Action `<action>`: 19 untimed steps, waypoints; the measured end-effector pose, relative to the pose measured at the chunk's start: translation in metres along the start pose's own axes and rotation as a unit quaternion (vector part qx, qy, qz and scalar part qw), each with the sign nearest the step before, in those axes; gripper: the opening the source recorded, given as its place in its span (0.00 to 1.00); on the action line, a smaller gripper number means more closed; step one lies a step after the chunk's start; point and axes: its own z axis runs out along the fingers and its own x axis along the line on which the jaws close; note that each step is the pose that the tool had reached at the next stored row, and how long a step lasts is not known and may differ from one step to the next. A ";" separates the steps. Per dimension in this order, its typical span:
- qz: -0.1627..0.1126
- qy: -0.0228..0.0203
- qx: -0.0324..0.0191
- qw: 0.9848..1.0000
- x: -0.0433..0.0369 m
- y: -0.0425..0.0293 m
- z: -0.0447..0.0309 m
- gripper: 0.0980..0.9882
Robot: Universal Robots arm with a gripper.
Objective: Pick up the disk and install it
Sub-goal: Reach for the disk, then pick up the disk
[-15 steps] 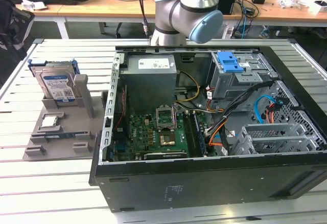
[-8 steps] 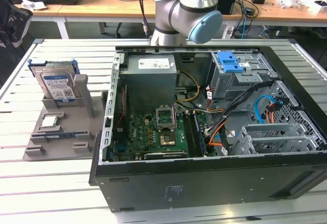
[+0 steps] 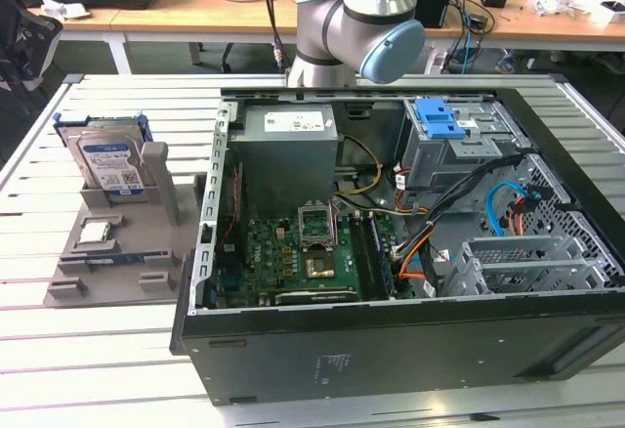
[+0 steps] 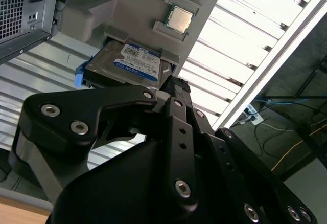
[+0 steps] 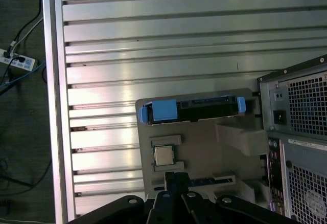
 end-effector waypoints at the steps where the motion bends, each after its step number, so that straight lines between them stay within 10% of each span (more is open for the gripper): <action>1: 0.000 0.000 0.000 1.000 0.0000 0.0000 0.0000 0.00; 19: -0.053 0.002 -0.001 0.999 0.0000 0.0001 0.0000 0.00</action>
